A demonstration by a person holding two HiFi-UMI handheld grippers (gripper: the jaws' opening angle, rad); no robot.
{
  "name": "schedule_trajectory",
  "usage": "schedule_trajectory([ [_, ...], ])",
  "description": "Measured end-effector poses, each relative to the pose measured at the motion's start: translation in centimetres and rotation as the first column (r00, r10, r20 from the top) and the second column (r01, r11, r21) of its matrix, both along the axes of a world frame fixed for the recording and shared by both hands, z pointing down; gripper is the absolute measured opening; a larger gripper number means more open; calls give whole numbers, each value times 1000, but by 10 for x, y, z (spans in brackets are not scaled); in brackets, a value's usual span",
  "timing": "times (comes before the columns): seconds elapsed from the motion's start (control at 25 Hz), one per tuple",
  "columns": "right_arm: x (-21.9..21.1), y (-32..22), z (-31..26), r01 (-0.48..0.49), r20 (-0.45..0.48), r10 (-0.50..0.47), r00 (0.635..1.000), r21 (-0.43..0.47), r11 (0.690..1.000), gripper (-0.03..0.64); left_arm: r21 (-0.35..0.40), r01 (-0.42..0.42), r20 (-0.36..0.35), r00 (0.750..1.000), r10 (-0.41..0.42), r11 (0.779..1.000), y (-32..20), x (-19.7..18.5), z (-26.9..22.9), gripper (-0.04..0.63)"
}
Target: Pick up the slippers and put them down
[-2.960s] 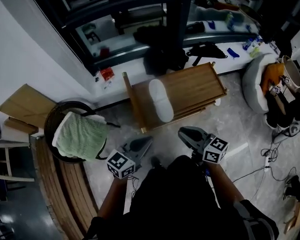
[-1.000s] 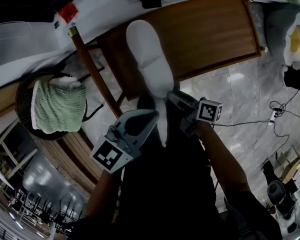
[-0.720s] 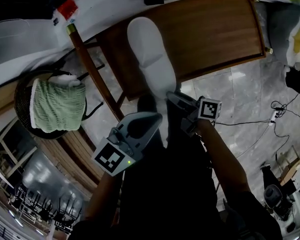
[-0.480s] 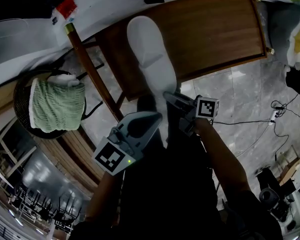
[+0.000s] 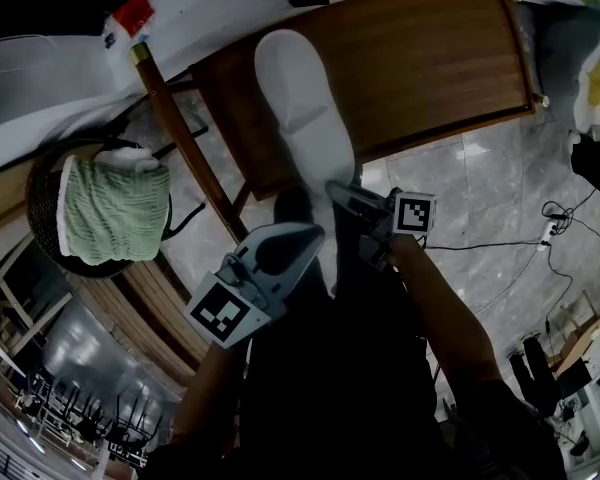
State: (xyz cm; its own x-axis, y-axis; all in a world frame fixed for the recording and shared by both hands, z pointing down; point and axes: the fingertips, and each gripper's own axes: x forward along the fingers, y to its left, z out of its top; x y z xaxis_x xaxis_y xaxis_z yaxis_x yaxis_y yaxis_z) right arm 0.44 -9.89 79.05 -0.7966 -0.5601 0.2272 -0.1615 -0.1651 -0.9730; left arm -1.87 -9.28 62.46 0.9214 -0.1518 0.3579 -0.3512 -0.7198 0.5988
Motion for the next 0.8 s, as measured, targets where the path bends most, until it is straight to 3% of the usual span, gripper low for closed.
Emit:
schedule_trajectory([
  [0.32,2,-6,-25,-3,23,1,1000,81,997,64,10,21,-6,1000,-21,1000,0,-4,-3,11],
  [0.52,4,-29,-63,2,30,-7,1000,163,987,64,14,98,-45,994,-97,995,-20,-12,-11,11],
  [0.68,3,-53,-118,12,15,-17,1000,261,965,64,103,146,-37,989,-143,984,-44,-27,-32,11],
  [0.8,3,-58,-177,23,22,-33,999,368,930,64,193,166,-43,986,-160,967,-56,-35,-72,11],
])
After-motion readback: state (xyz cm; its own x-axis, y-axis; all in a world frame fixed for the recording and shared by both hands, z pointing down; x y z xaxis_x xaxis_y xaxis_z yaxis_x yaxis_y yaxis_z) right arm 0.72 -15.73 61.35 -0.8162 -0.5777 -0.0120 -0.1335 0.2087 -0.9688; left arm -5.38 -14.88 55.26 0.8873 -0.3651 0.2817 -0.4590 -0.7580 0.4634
